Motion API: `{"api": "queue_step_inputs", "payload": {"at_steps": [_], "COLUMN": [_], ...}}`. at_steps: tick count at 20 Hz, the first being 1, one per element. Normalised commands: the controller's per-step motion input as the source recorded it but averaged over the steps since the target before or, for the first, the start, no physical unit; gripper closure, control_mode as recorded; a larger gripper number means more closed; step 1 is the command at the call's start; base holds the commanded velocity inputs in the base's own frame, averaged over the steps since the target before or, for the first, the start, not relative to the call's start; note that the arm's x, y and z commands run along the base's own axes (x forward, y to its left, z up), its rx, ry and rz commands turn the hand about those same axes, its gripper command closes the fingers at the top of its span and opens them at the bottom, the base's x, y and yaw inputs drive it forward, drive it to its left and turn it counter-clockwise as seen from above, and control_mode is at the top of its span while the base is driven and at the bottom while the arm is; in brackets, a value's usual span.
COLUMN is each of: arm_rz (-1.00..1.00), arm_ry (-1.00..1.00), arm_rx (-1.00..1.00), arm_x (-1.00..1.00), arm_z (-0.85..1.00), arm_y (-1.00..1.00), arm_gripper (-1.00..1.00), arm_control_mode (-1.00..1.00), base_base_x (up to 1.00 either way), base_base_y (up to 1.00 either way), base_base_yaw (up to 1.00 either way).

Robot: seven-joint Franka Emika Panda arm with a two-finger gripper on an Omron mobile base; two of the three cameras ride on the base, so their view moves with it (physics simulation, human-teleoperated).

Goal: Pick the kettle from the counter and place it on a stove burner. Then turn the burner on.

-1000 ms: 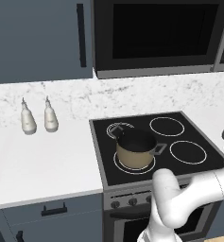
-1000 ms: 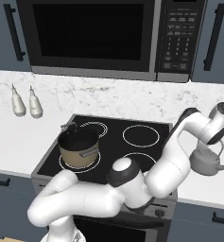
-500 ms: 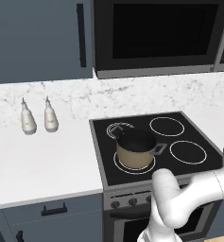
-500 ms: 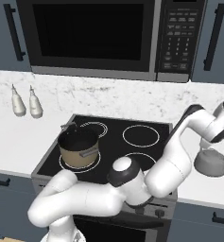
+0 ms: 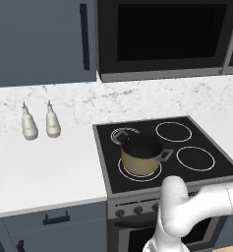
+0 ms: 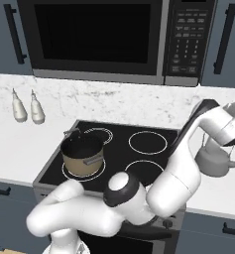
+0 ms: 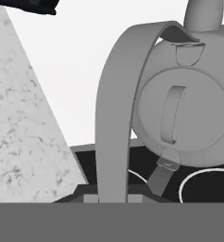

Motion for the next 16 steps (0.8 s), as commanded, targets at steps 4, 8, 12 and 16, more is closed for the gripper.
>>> {"api": "queue_step_inputs", "payload": {"at_steps": [4,8,12,16], "arm_rz": [0.10,0.08,0.07,0.07], "arm_ry": [-0.17,-0.11,-0.13,-0.11], "arm_rx": [0.00,0.00,-0.01,-0.12], "arm_x": [-0.40,-0.17,-0.06,-0.08], "arm_z": [0.40,0.11,0.00,0.00], "arm_y": [0.72,0.91,1.00,0.95], "arm_gripper": [1.00,1.00,1.00,1.00], "arm_control_mode": [-1.00,-1.00,-1.00,-1.00], "base_base_x": [0.00,0.00,0.00,0.00], "base_base_y": [0.00,0.00,0.00,0.00], "base_base_yaw": [0.00,0.00,0.00,0.00]}}
